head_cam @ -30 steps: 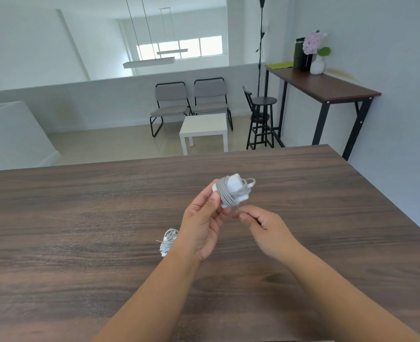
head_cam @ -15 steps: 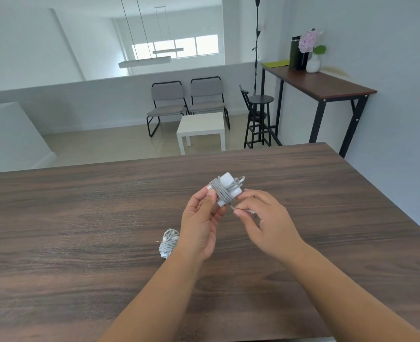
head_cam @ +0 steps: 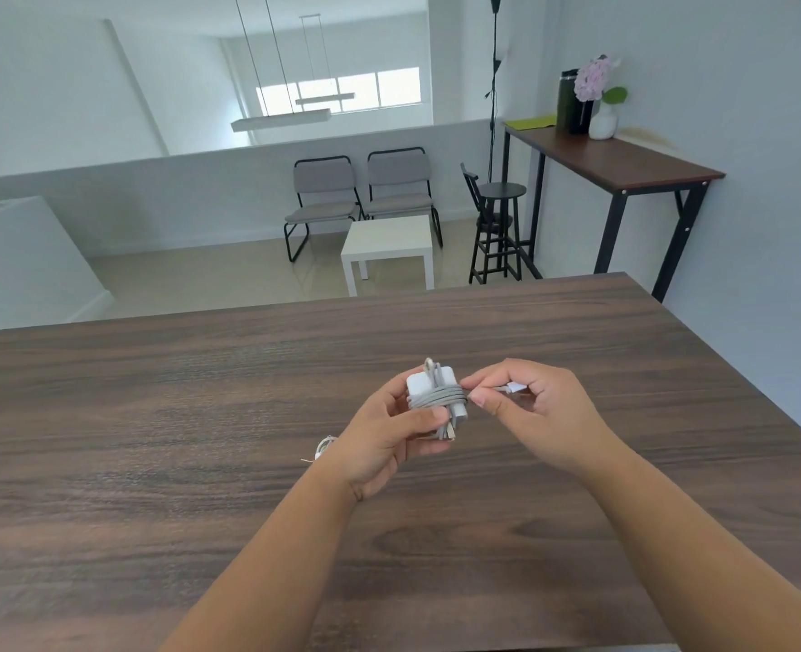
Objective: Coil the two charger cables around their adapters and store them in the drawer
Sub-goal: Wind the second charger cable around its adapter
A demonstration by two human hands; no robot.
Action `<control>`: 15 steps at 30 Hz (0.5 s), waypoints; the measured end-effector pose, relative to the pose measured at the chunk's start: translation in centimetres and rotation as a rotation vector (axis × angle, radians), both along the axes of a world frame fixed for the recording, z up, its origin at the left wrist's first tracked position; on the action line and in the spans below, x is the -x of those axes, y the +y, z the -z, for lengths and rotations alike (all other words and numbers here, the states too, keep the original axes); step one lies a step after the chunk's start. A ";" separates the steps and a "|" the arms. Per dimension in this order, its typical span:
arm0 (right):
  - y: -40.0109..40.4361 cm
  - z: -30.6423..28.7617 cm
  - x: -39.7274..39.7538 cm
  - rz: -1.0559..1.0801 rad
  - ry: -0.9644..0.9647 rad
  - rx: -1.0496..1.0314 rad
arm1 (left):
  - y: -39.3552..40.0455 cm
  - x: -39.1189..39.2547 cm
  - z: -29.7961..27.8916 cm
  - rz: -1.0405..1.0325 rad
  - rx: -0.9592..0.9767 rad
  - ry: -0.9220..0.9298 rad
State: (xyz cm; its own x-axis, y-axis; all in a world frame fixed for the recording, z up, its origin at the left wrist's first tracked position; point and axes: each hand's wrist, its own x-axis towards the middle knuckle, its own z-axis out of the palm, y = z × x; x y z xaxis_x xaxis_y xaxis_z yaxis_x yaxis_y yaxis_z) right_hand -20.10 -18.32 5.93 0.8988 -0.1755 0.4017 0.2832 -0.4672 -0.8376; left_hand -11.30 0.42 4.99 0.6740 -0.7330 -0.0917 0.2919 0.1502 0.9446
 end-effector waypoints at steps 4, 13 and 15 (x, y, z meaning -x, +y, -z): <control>0.1 -0.3 0.4 0.029 -0.024 -0.121 | -0.4 0.4 0.1 -0.022 0.027 0.014; 0.0 -0.3 0.9 0.064 -0.056 -0.154 | -0.7 1.0 0.1 -0.098 -0.058 -0.095; 0.2 -0.4 1.1 0.056 -0.061 -0.157 | -0.8 1.3 -0.1 -0.108 -0.097 -0.190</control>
